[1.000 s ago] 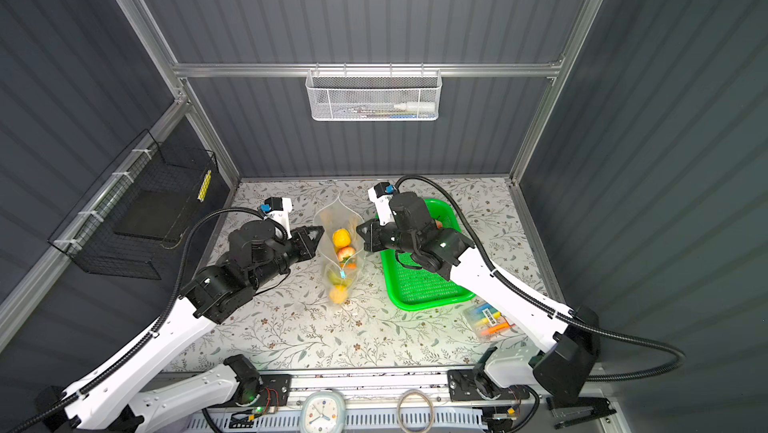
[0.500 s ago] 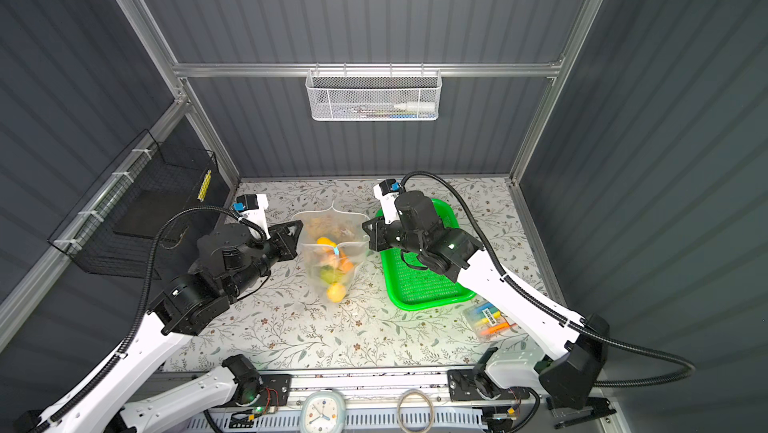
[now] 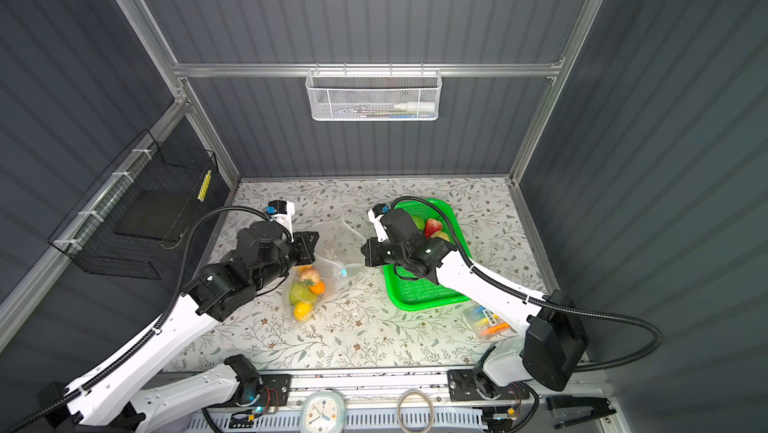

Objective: Place the food in the zip-top bag and seal the zipper

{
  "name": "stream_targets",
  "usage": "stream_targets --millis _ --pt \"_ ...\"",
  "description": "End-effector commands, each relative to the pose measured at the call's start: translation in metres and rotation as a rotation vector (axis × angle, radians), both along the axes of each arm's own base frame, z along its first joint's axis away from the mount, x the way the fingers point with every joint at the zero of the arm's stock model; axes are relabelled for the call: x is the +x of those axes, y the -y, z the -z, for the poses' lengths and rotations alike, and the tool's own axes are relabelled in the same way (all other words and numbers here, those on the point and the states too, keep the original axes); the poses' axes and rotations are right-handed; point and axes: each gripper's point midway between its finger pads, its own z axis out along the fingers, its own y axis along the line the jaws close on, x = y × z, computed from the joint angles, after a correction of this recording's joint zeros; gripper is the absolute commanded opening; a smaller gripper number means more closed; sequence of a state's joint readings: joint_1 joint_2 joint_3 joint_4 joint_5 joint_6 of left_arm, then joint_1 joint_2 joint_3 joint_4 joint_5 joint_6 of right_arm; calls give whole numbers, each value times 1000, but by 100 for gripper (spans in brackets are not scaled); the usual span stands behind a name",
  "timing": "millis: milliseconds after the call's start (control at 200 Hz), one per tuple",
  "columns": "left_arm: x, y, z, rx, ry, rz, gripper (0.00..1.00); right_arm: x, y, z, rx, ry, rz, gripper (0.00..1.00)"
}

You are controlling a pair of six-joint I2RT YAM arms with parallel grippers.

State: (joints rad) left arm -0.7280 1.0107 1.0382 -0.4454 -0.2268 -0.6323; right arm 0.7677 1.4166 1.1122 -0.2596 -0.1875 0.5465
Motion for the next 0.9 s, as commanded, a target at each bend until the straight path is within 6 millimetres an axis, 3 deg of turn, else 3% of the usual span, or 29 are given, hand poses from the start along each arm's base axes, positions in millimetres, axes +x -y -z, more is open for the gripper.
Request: stream_targets --millis 0,110,270,485,710,895 --pt "-1 14 0 -56 -13 41 0 2 1 4 14 -2 14 4" --pt "0 19 2 -72 -21 53 0 2 7 2 4 13 30 17" --pt "0 27 1 -106 -23 81 0 8 23 -16 -35 95 57 54" --pt "-2 40 11 -135 -64 124 0 27 69 -39 -135 194 198 98" --pt "-4 48 21 -170 -99 144 0 54 117 -41 -118 163 305 99" --pt "-4 52 26 -189 -118 152 0 82 151 -9 -277 111 366 99"
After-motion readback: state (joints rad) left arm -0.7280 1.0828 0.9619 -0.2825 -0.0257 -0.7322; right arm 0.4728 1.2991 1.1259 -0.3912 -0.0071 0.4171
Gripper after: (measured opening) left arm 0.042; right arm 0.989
